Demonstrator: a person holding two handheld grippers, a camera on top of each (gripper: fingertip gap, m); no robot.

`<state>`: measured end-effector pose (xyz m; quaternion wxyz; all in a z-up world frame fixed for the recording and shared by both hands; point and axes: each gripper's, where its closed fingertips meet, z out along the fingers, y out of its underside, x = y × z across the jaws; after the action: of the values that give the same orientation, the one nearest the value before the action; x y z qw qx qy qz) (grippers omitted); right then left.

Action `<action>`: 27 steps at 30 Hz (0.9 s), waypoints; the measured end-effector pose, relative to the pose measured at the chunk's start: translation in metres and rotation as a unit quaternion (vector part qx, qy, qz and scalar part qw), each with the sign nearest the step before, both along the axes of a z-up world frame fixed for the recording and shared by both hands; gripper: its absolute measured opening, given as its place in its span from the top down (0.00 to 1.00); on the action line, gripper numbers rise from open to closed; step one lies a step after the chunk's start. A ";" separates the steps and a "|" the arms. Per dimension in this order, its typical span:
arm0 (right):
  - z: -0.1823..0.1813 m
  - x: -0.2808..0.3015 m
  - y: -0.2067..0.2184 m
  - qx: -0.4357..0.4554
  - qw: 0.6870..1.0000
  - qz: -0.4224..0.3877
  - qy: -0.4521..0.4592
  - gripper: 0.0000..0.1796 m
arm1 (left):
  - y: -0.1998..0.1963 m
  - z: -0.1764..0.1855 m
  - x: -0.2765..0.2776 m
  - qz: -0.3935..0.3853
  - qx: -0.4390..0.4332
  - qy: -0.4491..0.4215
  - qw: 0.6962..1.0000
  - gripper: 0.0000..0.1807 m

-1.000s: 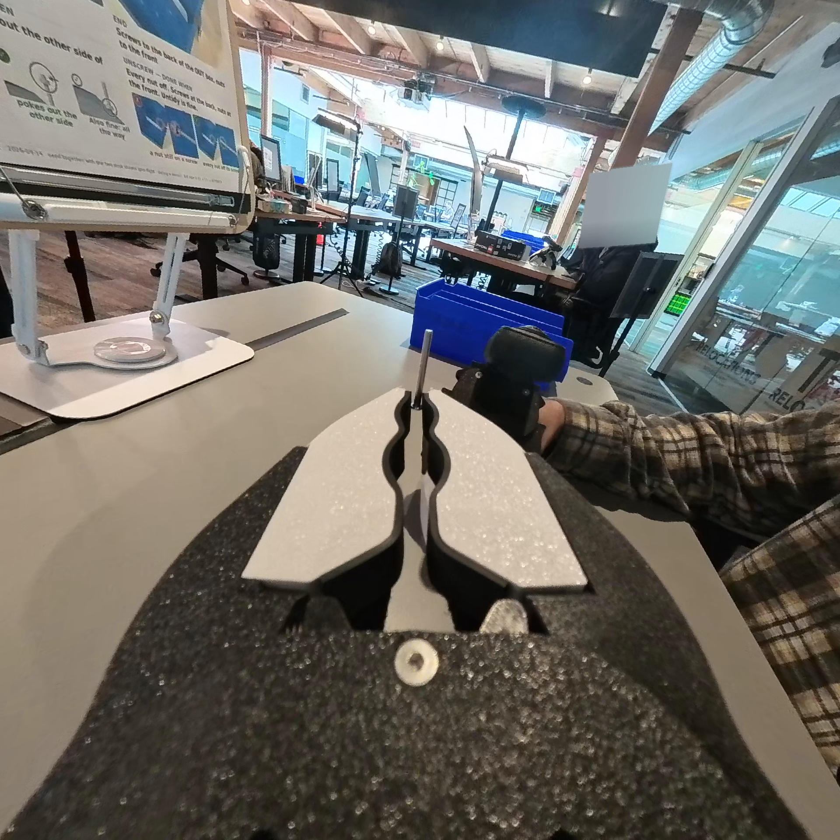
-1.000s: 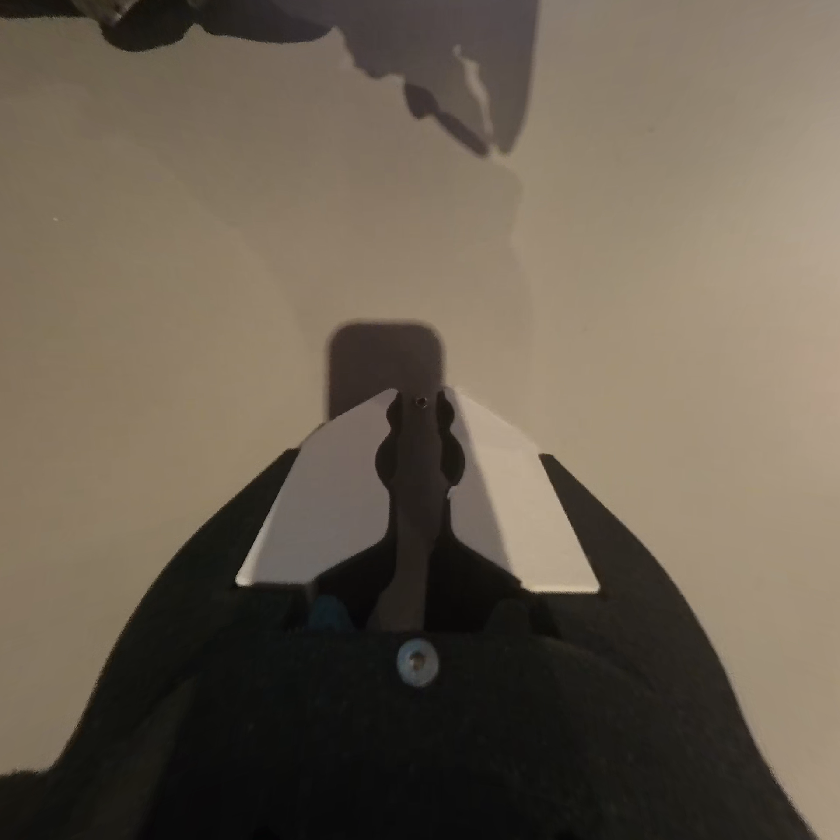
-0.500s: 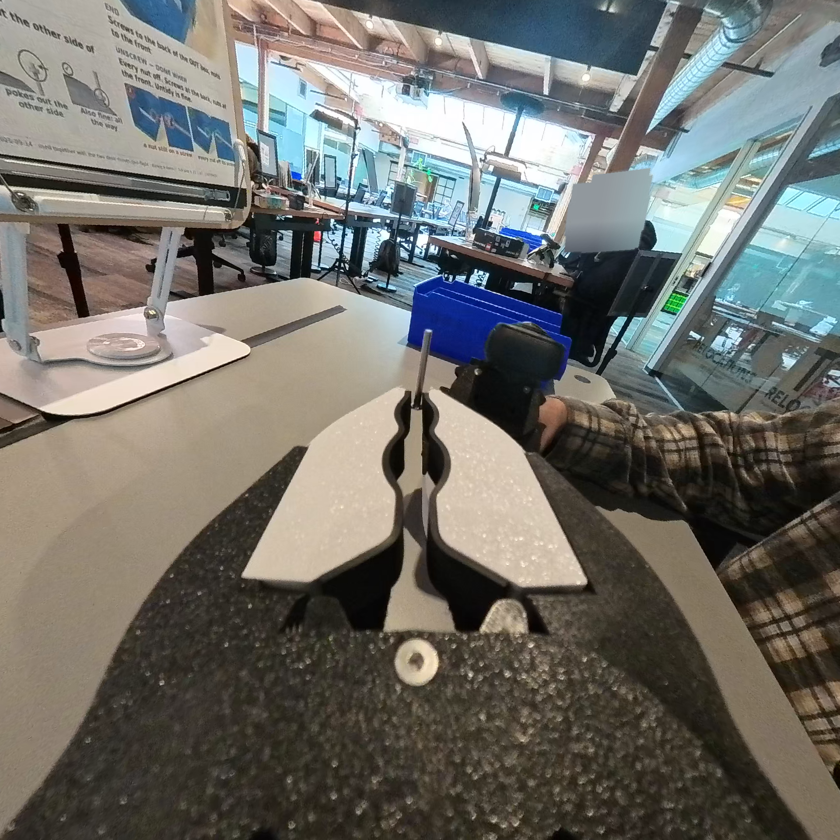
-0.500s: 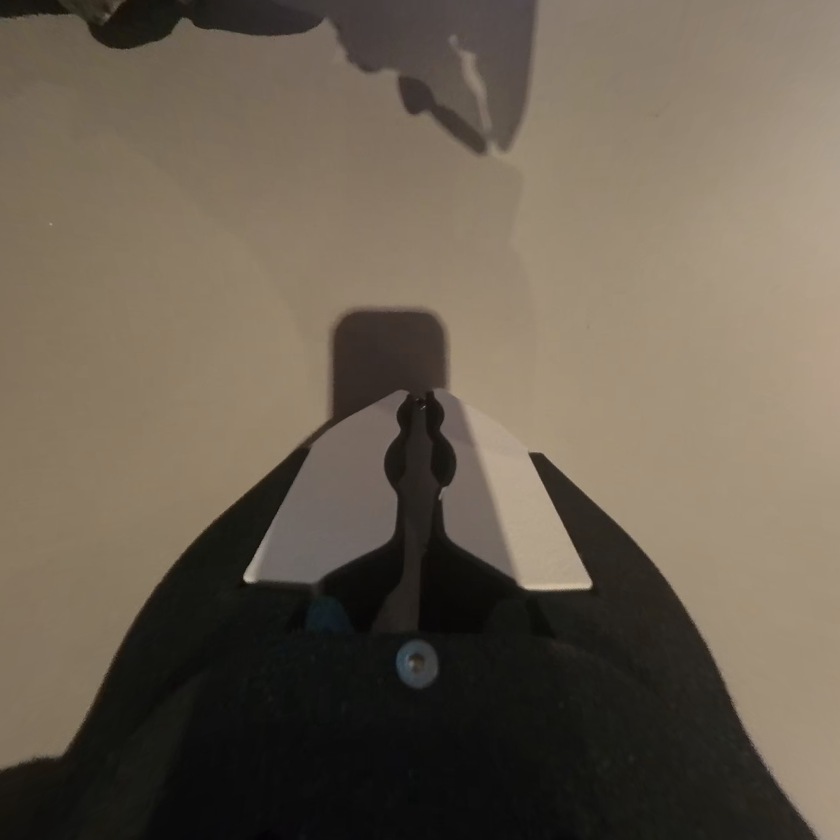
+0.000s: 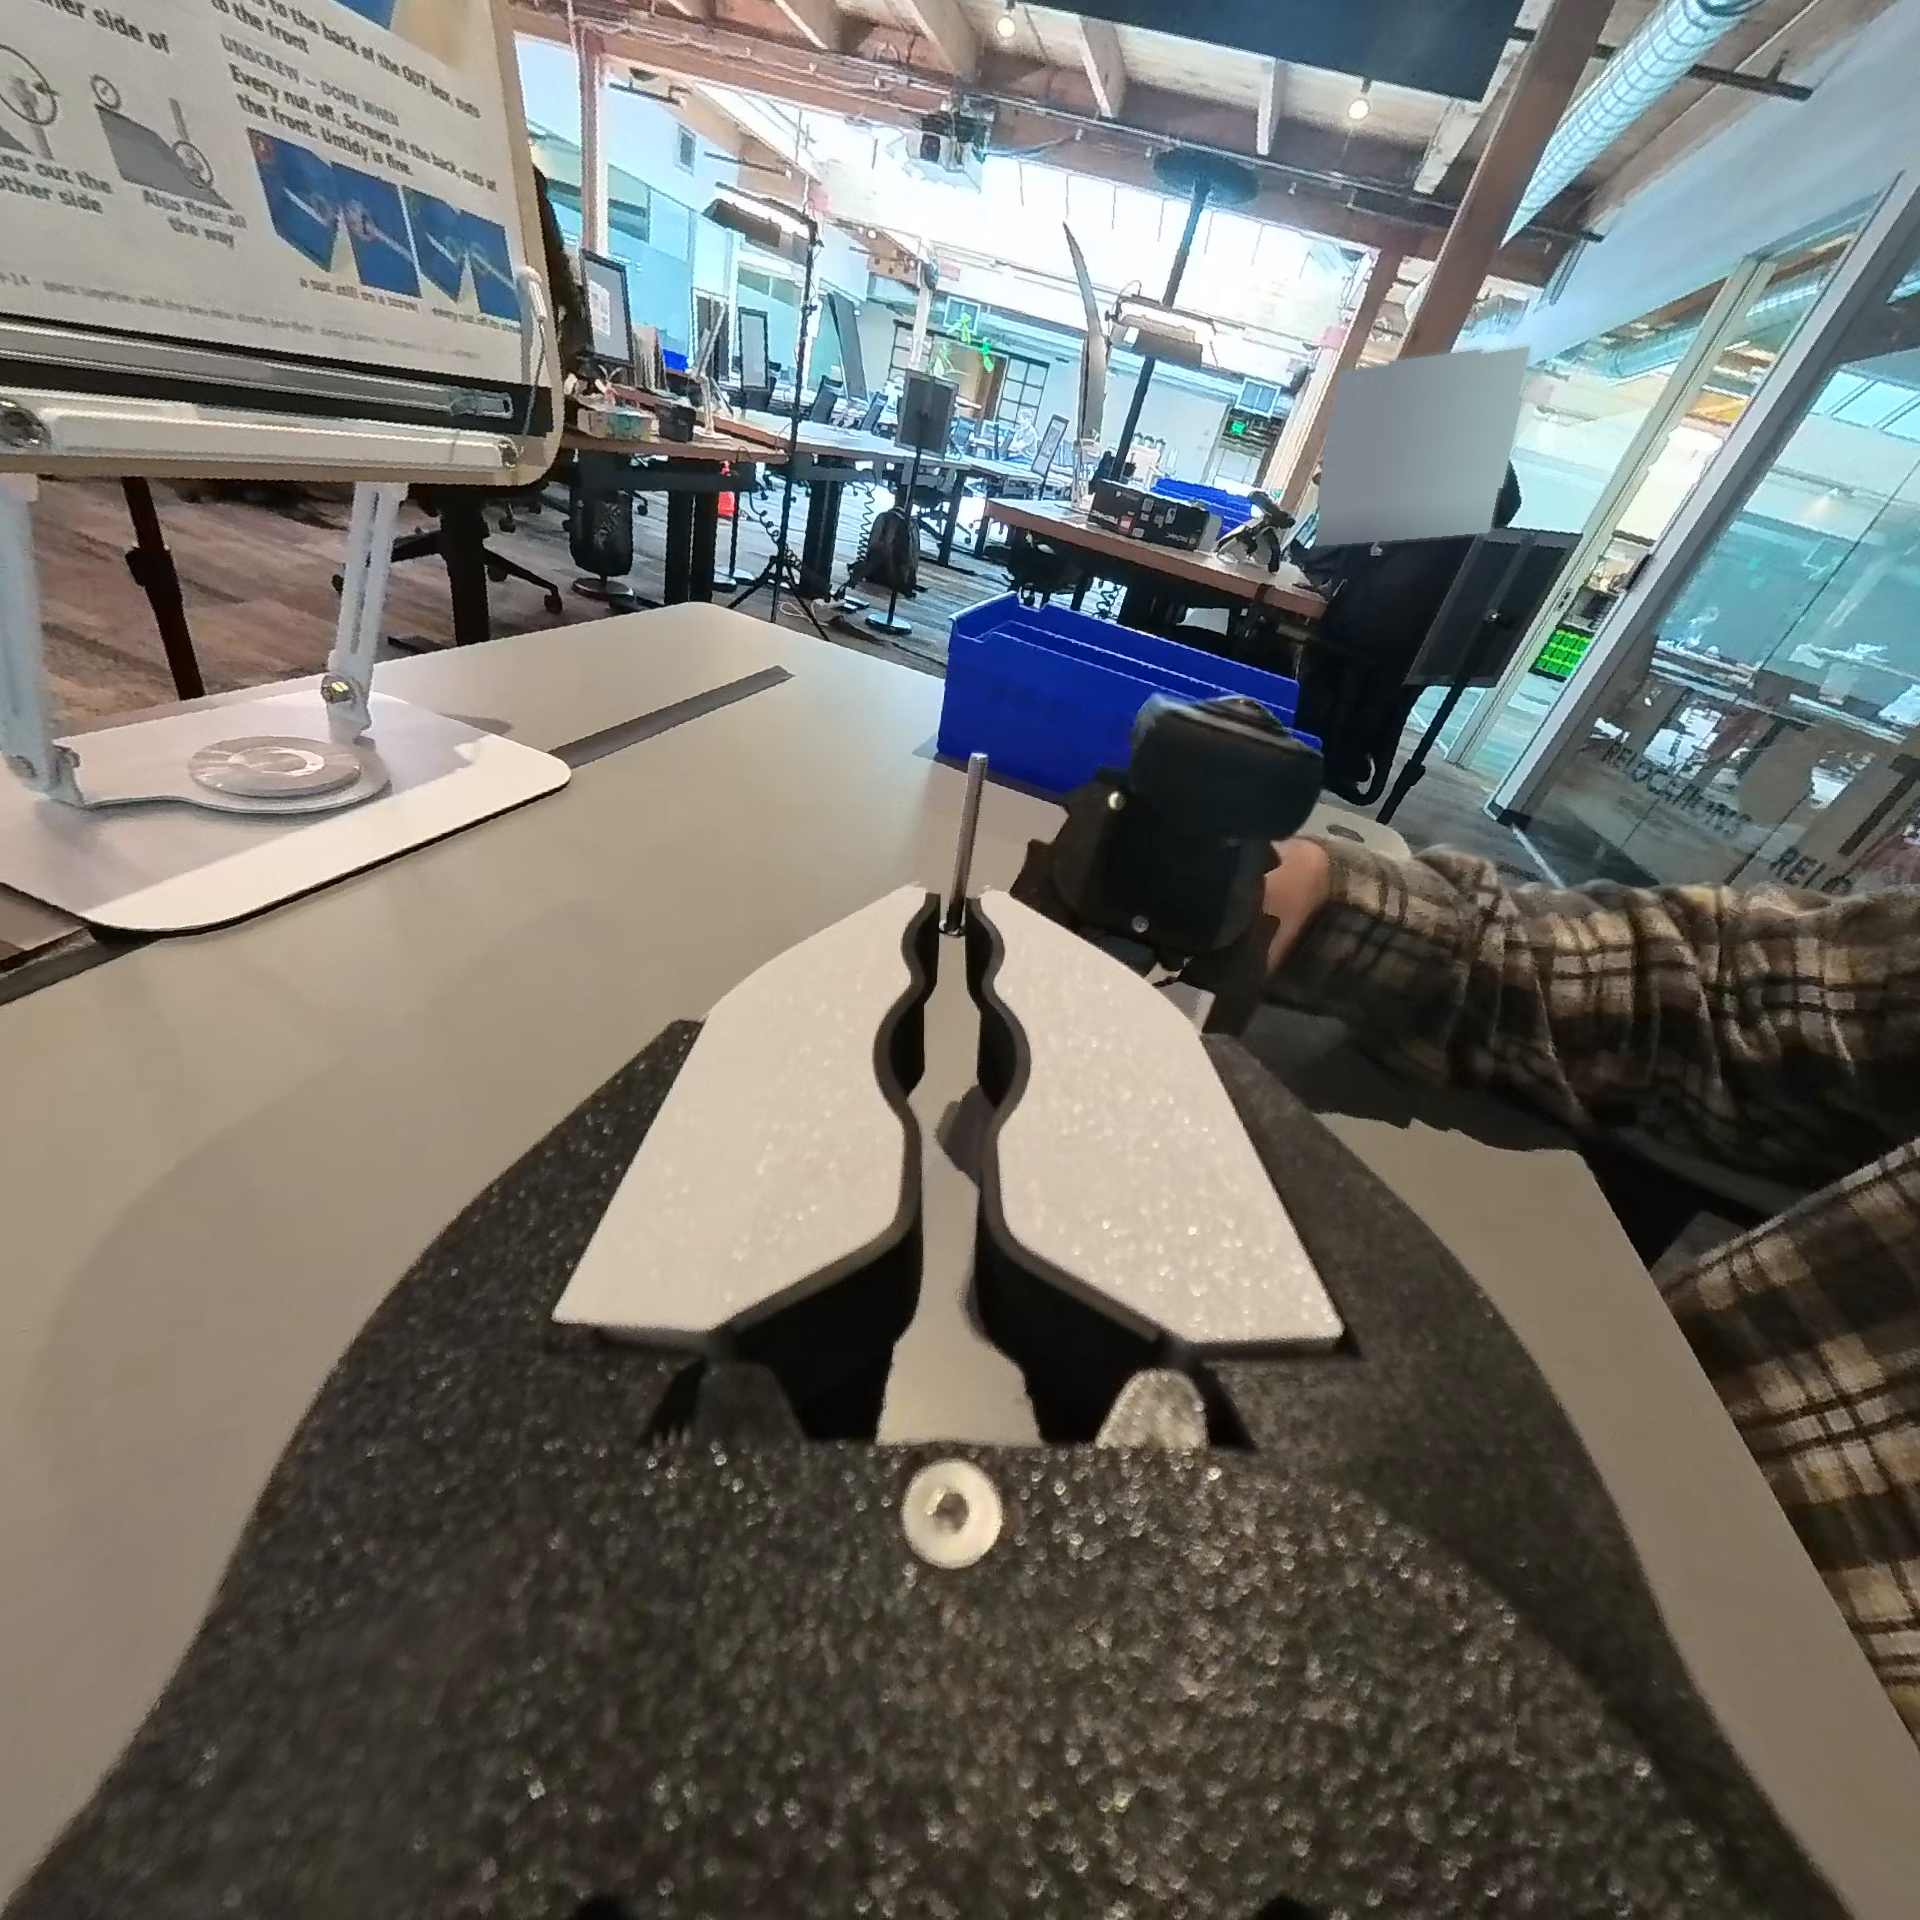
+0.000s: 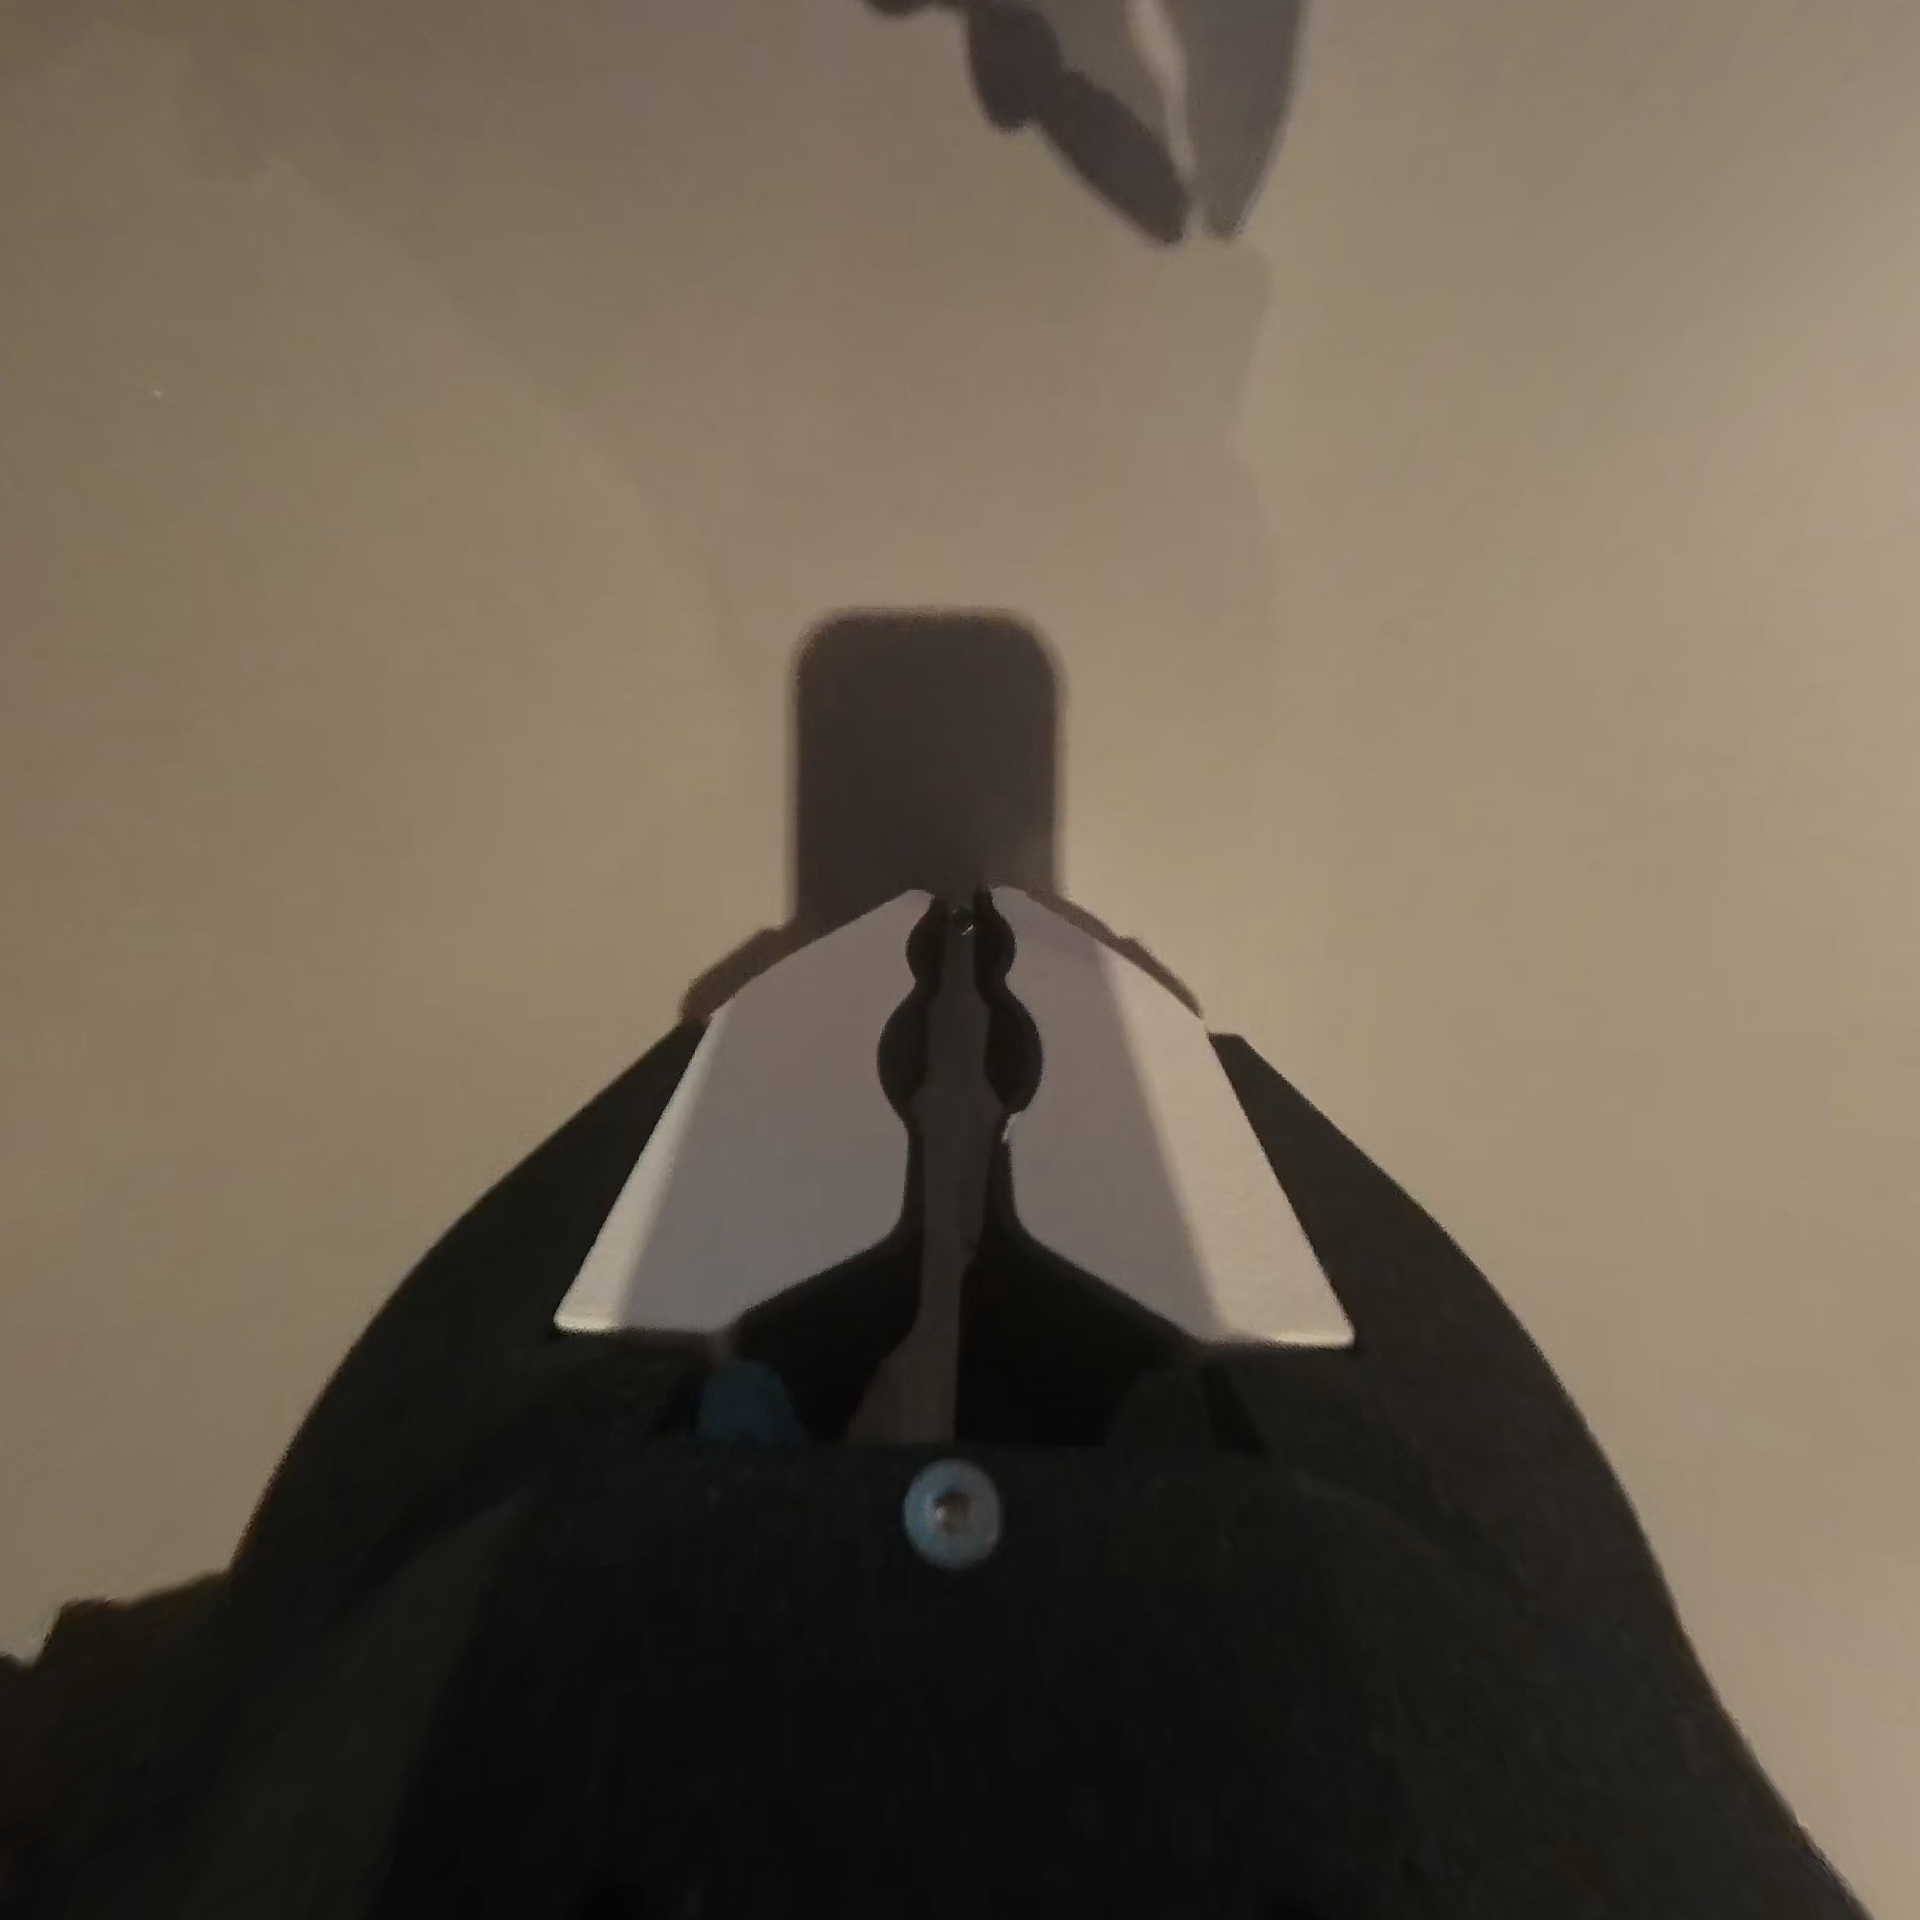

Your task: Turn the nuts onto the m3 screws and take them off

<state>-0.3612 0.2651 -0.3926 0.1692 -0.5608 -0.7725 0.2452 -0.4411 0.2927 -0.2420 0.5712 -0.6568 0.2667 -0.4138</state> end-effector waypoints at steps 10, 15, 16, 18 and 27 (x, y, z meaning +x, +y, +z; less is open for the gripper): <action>0.006 0.014 0.004 0.068 0.988 0.064 -0.126 0.90 | 0.002 0.003 -0.009 0.013 0.004 0.001 1.000 0.98; 0.011 0.006 0.002 0.096 0.975 0.104 -0.171 0.91 | 0.004 0.002 -0.017 0.025 0.003 0.006 1.000 0.98; 0.010 0.005 0.001 0.099 0.972 0.111 -0.180 0.91 | 0.005 0.002 -0.018 0.027 0.003 0.007 1.000 0.98; 0.007 0.005 0.000 0.101 0.968 0.121 -0.194 0.92 | 0.005 0.002 -0.020 0.028 0.003 0.006 1.000 0.98; -0.002 0.006 0.001 0.089 0.965 0.124 -0.212 0.93 | 0.005 0.004 -0.021 0.028 0.006 0.005 1.000 0.98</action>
<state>-0.3553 0.2658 -0.3947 0.0192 -0.4824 -0.8729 0.0704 -0.4617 0.2973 -0.2376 0.5853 -0.6627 0.2536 -0.3923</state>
